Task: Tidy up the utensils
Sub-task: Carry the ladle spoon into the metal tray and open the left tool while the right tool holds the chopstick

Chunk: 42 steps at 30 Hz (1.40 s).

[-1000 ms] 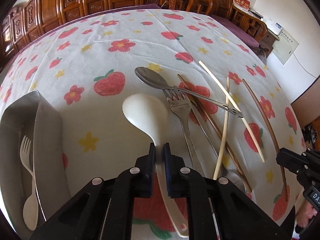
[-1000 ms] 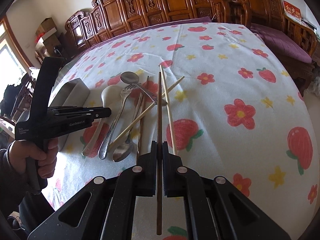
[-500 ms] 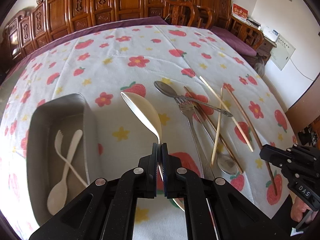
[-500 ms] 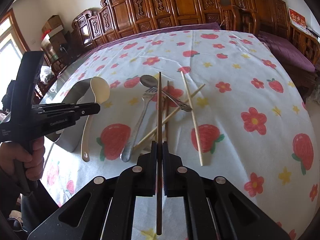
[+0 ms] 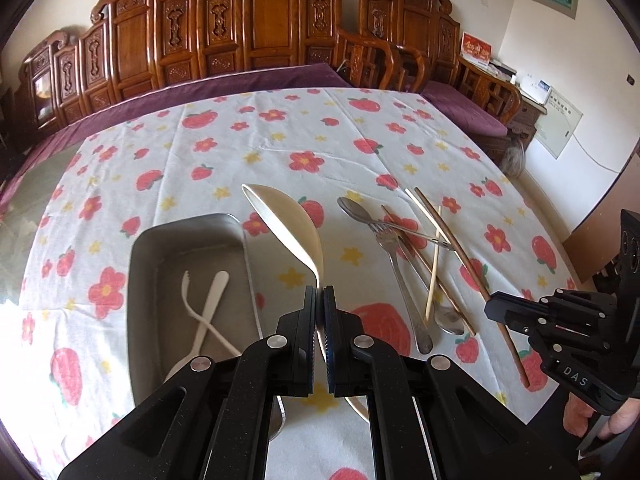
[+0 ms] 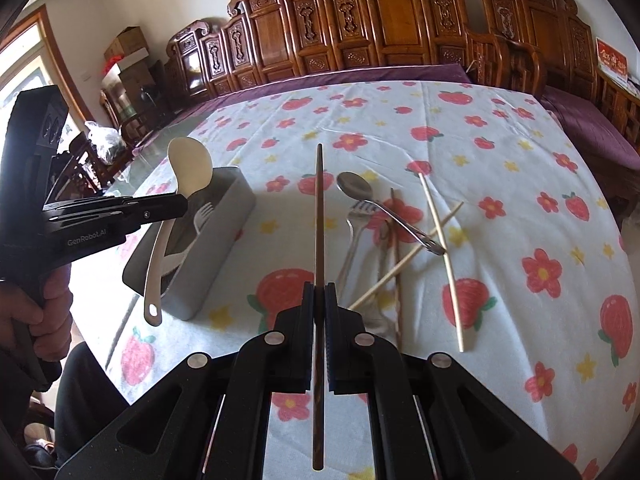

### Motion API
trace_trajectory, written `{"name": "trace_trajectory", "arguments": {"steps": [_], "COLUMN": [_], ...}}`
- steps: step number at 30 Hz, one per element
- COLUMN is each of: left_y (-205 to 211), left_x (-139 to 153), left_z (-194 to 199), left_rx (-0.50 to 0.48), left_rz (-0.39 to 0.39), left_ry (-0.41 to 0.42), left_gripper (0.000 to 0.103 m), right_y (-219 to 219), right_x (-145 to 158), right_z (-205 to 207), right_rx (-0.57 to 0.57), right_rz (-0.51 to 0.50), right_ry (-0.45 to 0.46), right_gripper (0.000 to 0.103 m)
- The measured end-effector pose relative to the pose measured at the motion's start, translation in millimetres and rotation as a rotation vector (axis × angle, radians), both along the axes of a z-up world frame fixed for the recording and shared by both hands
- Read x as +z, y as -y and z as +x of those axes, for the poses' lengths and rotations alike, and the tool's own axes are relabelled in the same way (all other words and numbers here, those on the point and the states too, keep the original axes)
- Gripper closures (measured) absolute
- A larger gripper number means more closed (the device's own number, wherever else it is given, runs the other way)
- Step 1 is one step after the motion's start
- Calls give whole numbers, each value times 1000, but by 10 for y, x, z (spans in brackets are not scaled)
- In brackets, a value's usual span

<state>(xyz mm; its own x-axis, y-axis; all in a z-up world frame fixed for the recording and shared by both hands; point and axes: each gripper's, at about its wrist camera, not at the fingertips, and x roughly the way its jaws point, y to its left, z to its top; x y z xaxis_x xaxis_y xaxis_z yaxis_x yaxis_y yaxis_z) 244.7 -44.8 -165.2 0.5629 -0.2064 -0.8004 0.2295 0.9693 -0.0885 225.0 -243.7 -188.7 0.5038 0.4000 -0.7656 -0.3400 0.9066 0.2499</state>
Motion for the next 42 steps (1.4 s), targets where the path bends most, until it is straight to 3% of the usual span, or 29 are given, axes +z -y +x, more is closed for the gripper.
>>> {"name": "trace_trajectory", "arguments": {"steps": [9, 19, 30, 42], "left_y": [-315, -731, -958, -790], "left_x": [153, 83, -331, -741], "left_z": [-87, 53, 256, 403], "left_rx": [26, 75, 110, 88], "left_rz": [0, 38, 114, 169], "left_ry": [25, 10, -63, -130], "left_gripper": [100, 100, 100, 100], "right_y": [-275, -364, -404, -385], "right_x": [77, 134, 75, -38], "right_z": [-5, -28, 8, 46], "right_rx": [33, 47, 54, 55], "right_rz": [5, 9, 11, 5], "right_ry": [10, 11, -6, -30], "right_gripper": [97, 97, 97, 97]}}
